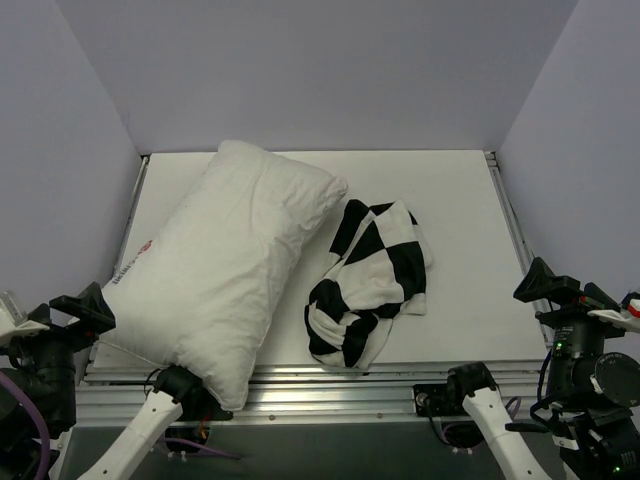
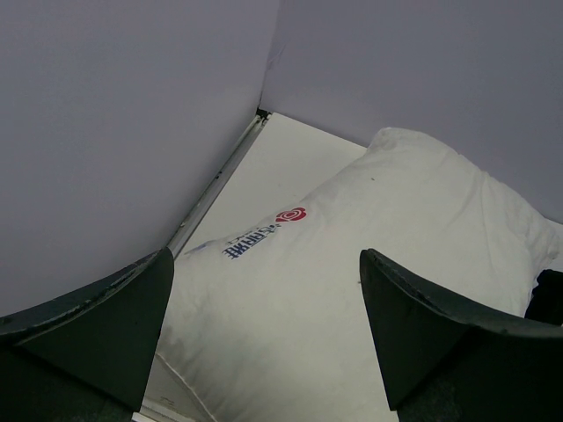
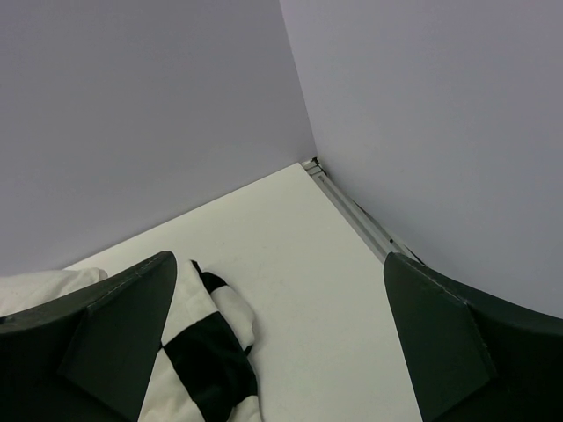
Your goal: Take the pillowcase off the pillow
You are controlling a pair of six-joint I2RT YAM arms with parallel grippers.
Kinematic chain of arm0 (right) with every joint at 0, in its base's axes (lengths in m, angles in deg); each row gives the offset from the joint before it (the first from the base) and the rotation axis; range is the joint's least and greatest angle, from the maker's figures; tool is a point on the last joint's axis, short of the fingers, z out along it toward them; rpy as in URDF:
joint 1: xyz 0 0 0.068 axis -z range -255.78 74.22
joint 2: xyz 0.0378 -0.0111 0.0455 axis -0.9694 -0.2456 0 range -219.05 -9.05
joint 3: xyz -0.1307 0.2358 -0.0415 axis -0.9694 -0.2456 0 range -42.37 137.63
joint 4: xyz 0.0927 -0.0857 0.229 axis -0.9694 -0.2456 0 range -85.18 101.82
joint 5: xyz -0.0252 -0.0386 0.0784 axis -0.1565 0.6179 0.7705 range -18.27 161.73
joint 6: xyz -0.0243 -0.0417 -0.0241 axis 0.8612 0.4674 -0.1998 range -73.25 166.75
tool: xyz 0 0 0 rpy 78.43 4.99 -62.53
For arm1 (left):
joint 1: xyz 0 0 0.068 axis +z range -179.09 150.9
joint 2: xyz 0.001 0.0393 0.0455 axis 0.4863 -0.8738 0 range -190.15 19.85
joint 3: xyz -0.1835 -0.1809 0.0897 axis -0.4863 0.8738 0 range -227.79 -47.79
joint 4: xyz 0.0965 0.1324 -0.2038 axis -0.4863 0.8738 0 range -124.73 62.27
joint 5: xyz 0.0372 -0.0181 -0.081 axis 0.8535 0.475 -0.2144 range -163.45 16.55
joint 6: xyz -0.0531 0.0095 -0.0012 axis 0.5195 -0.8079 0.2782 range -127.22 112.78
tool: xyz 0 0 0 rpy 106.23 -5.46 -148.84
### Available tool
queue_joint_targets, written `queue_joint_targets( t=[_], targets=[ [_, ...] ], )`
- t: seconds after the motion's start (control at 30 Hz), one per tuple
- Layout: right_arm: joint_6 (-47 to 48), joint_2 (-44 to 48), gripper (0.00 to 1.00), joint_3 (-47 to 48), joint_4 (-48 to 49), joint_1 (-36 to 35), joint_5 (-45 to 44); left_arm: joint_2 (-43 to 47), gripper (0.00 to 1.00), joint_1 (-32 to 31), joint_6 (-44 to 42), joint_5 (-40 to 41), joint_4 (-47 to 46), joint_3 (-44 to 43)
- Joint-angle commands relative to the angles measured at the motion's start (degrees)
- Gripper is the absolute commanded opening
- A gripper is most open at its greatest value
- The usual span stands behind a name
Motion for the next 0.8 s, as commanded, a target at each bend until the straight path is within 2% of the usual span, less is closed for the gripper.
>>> queue_joint_targets(
  t=[0.0, 0.77],
  targets=[
    [0.9, -1.15, 1.0, 0.43, 2.69, -0.24, -0.26, 0.55, 0.94, 0.22, 0.28, 0.65, -0.99, -1.15],
    [1.69, -0.45, 1.0, 1.84, 1.46, -0.68, -0.43, -0.59, 0.94, -0.22, 1.77, 0.21, 0.41, -1.15]
  ],
)
